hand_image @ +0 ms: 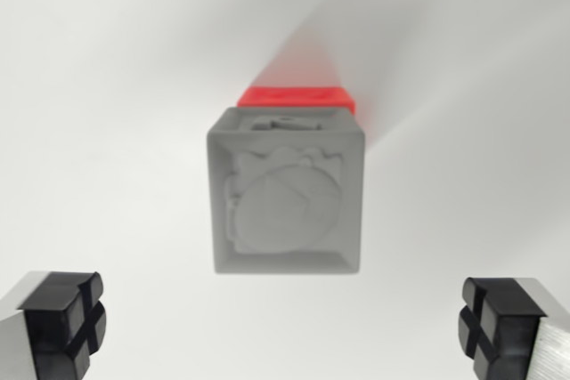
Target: Destack cube
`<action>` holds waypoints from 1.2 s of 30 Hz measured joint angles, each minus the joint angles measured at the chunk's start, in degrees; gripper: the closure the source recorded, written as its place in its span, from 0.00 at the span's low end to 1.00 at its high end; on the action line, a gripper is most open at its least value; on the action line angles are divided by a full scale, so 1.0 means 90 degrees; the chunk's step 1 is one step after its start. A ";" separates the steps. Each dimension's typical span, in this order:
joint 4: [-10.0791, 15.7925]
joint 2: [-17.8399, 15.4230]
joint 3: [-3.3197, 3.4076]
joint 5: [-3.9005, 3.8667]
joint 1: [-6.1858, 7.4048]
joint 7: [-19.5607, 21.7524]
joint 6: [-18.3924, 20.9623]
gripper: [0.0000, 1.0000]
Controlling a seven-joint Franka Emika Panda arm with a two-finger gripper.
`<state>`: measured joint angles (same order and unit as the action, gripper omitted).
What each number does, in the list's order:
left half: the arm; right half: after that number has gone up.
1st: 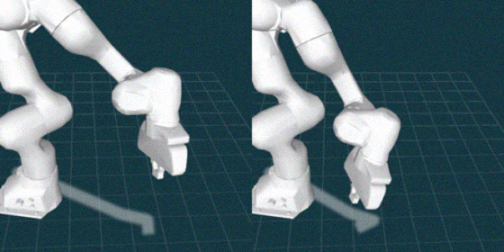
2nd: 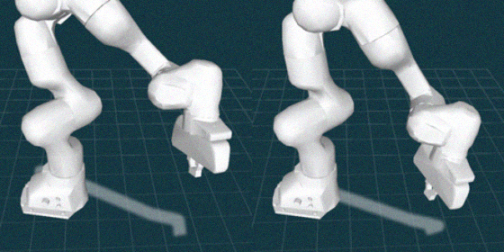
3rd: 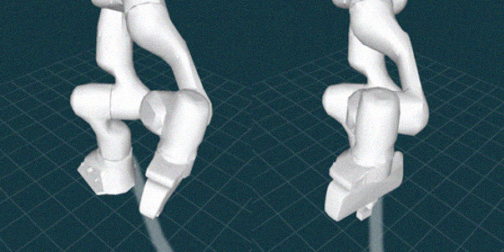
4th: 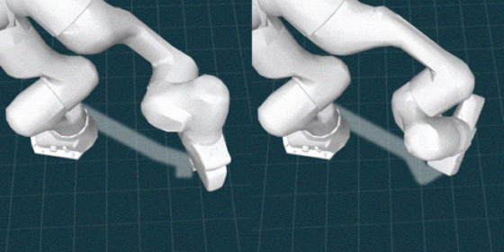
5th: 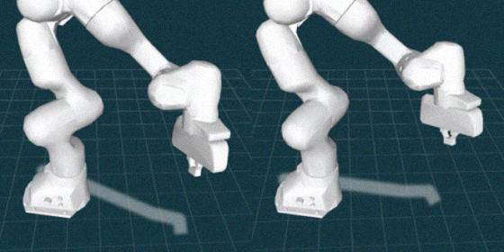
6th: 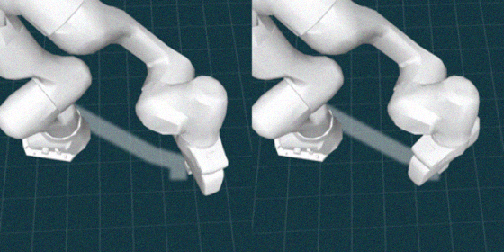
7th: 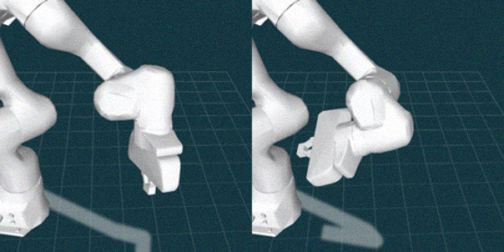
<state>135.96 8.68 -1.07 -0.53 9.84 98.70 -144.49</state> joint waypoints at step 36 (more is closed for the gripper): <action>-0.0037 0.1405 0.0016 -0.0003 -0.0003 0.0042 -0.1363 1.00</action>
